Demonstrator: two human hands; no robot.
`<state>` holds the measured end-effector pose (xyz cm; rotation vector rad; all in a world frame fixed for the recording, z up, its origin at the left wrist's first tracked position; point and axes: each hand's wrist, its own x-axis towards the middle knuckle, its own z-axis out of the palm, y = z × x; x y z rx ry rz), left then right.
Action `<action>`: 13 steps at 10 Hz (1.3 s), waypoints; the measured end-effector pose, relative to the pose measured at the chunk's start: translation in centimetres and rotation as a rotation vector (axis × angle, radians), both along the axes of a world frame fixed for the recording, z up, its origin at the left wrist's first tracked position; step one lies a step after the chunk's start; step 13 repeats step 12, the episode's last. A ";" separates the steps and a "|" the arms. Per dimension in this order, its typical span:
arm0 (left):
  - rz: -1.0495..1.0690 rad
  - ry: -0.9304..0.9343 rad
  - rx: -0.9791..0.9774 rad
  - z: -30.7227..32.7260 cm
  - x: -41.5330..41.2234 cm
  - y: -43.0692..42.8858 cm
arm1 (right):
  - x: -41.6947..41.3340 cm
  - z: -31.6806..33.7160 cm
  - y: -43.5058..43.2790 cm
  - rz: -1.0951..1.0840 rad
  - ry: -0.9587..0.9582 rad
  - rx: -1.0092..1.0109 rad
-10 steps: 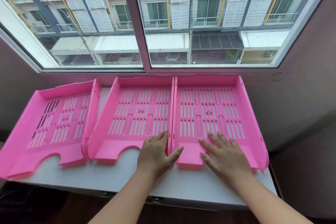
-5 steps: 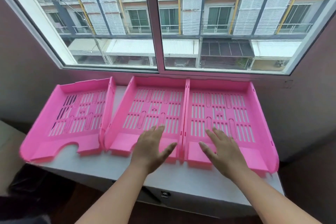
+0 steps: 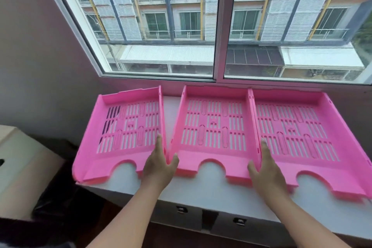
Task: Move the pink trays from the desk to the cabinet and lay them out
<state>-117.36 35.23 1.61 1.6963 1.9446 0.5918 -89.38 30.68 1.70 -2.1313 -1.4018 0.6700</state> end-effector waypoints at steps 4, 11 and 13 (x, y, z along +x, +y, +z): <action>-0.158 0.046 0.109 -0.3 -2.6 1.5 | -1.9 -0.6 0.7 -0.164 -0.092 0.042; -0.193 0.170 0.222 -1.0 -2.8 2.2 | -1.5 -1.2 1.0 -0.025 -0.137 0.093; -0.202 0.179 0.201 -0.9 -3.2 1.9 | -1.0 0.1 0.5 0.017 -0.130 0.010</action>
